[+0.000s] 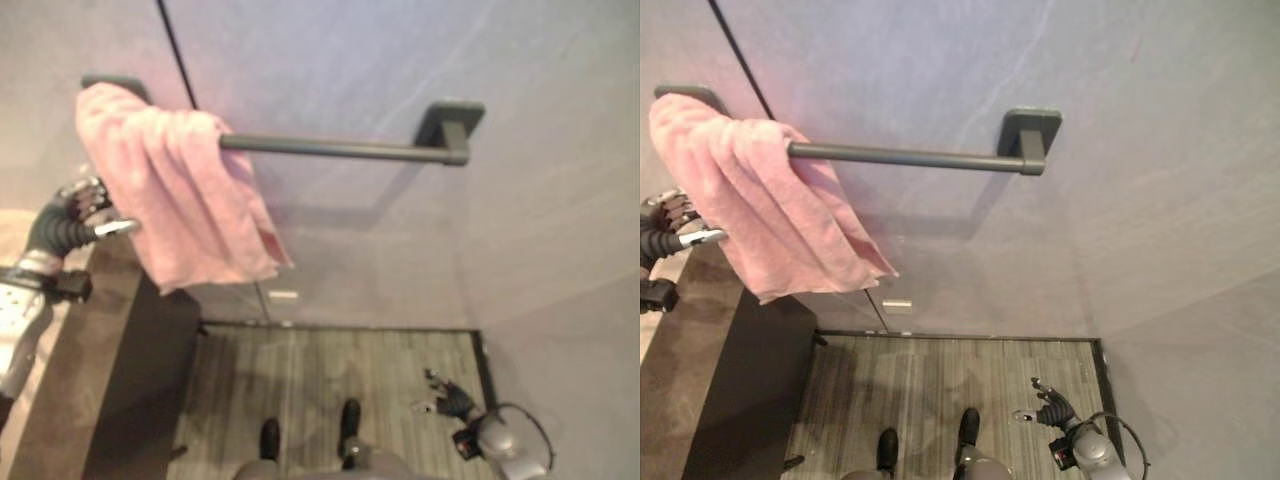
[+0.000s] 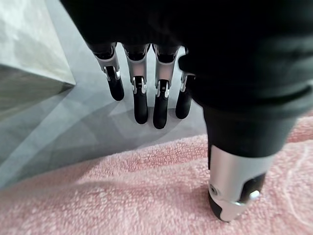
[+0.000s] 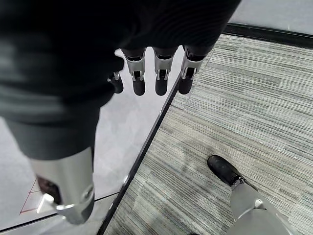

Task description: Put brush and paste in cup on sink, flatten towel.

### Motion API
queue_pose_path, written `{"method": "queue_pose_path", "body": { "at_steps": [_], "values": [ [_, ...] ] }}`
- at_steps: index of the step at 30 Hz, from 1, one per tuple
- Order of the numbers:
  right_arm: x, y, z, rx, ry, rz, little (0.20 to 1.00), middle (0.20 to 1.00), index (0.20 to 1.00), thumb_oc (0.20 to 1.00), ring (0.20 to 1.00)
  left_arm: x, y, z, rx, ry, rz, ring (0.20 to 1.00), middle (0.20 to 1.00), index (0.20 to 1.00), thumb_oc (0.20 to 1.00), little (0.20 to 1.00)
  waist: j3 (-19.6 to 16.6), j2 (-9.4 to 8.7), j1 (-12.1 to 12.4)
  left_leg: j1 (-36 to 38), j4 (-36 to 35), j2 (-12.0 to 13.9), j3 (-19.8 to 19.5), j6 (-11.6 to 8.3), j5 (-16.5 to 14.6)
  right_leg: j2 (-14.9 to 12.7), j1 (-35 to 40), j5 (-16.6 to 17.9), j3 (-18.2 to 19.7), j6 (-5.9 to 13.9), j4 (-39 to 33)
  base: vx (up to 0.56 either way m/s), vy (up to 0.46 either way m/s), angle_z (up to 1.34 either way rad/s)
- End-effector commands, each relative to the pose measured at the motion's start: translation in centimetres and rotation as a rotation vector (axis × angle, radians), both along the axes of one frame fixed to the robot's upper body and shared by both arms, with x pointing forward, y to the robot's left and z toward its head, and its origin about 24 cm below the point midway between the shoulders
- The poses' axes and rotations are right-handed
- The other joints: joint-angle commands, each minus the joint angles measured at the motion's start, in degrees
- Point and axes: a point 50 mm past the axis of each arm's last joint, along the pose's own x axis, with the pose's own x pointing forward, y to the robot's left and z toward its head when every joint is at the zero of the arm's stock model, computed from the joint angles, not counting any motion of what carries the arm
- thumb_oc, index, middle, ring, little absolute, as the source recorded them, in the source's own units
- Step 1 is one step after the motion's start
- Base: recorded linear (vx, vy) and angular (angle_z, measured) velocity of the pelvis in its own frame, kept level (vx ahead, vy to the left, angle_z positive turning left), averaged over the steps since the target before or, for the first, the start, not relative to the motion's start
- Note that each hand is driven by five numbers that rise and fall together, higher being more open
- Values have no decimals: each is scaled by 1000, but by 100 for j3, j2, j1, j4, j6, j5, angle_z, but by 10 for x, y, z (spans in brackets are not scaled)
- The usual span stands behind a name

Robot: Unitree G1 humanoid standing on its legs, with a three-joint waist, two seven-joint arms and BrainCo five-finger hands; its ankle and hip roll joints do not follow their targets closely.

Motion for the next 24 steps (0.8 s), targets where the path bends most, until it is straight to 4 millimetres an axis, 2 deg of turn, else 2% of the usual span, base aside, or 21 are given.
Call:
{"method": "queue_pose_path", "body": {
  "at_steps": [1,5,8,9,10,13,14,16,17,18,19,20,21,22,24],
  "values": [
    [15,-5,19,-51,-89,95,1000,1000,1000,1000,1000,16,-21,12,-11,-50,-121,1000,1000,1000,1000,1000,-80,174,-301,-187,66,13,85,129,-145,-429,168,-145,-97,751,-4,0,0,0],
    [24,0,27,-21,-131,101,1000,1000,1000,1000,1000,20,-27,6,-18,-33,-138,1000,1000,1000,1000,1000,-97,191,-317,-197,66,16,113,125,-141,-431,156,-149,-91,746,-4,0,0,0],
    [41,13,42,45,-210,135,1000,1000,1000,1000,1000,21,-30,4,-24,-34,-147,1000,1000,1000,1000,1000,-104,207,-311,-192,66,20,138,125,-141,-436,148,-152,-69,738,-4,0,-1,-1],
    [52,26,51,92,-250,169,1000,1000,1000,1000,1000,23,-33,2,-29,-31,-151,1000,1000,1000,1000,1000,-109,221,-293,-185,66,18,155,128,-135,-441,152,-154,-67,732,-4,-2,-2,-5],
    [52,26,51,92,-250,169,1000,1000,1000,1000,1000,23,-33,2,-29,-31,-151,1000,1000,1000,1000,1000,-106,221,-291,-183,66,18,156,128,-135,-441,153,-154,-66,732,-4,-2,0,-7],
    [76,51,76,142,-341,285,1000,1000,1000,1000,1000,26,-35,1,-25,-28,-150,1000,1000,1000,1000,1000,-101,228,-239,-168,66,21,164,132,-131,-443,171,-164,-56,712,-4,-10,-5,-9],
    [87,65,88,172,-383,343,1000,1000,1000,1000,1000,28,-36,2,-22,-27,-150,1000,1000,1000,1000,1000,-106,230,-210,-163,66,19,164,132,-128,-447,176,-168,-57,707,-4,-16,0,-6],
    [98,81,104,208,-435,405,1000,1000,1000,1000,1000,30,-38,4,-22,-31,-153,1000,1000,1000,1000,1000,-101,234,-176,-151,66,20,168,132,-126,-449,195,-179,-57,695,-4,-15,2,-4],
    [99,81,105,208,-435,406,1000,1000,1000,1000,1000,30,-38,4,-22,-31,-153,1000,1000,1000,1000,1000,-94,234,-178,-147,66,20,168,132,-127,-449,199,-179,-57,695,-4,0,0,0],
    [112,106,127,275,-500,485,1000,1000,1000,1000,1000,33,-41,6,-24,-34,-160,1000,1000,1000,1000,1000,-86,228,-131,-141,66,18,156,135,-120,-449,211,-182,-57,681,-4,0,0,0],
    [119,119,139,310,-537,515,1000,1000,1000,1000,1000,35,-43,6,-29,-36,-168,1000,1000,1000,1000,1000,-89,224,-102,-143,66,17,154,137,-117,-449,212,-185,-57,675,-4,-40,12,0],
    [125,130,148,338,-559,543,1000,1000,1000,1000,1000,37,-45,7,-29,-36,-173,1000,1000,1000,1000,1000,-85,227,-80,-144,66,16,155,136,-111,-453,224,-187,-64,670,-4,0,0,0],
    [125,130,148,338,-560,543,1000,1000,1000,1000,1000,37,-45,7,-29,-36,-173,1000,1000,1000,1000,1000,-79,225,-81,-141,66,15,154,136,-111,-454,227,-187,-65,670,-4,-37,16,-2],
    [136,148,165,373,-603,575,1000,1000,1000,1000,1000,40,-49,12,-23,-46,-182,1000,1000,1000,1000,1000,-73,220,-34,-158,66,15,149,136,-97,-458,224,-181,-66,655,-4,-42,11,1],
    [145,165,181,393,-645,605,1000,1000,1000,1000,1000,42,-50,19,-22,-69,-184,1000,1000,1000,1000,1000,-48,206,17,-188,66,8,144,129,-82,-461,214,-172,-81,640,-4,-52,14,4]
  ]
}}
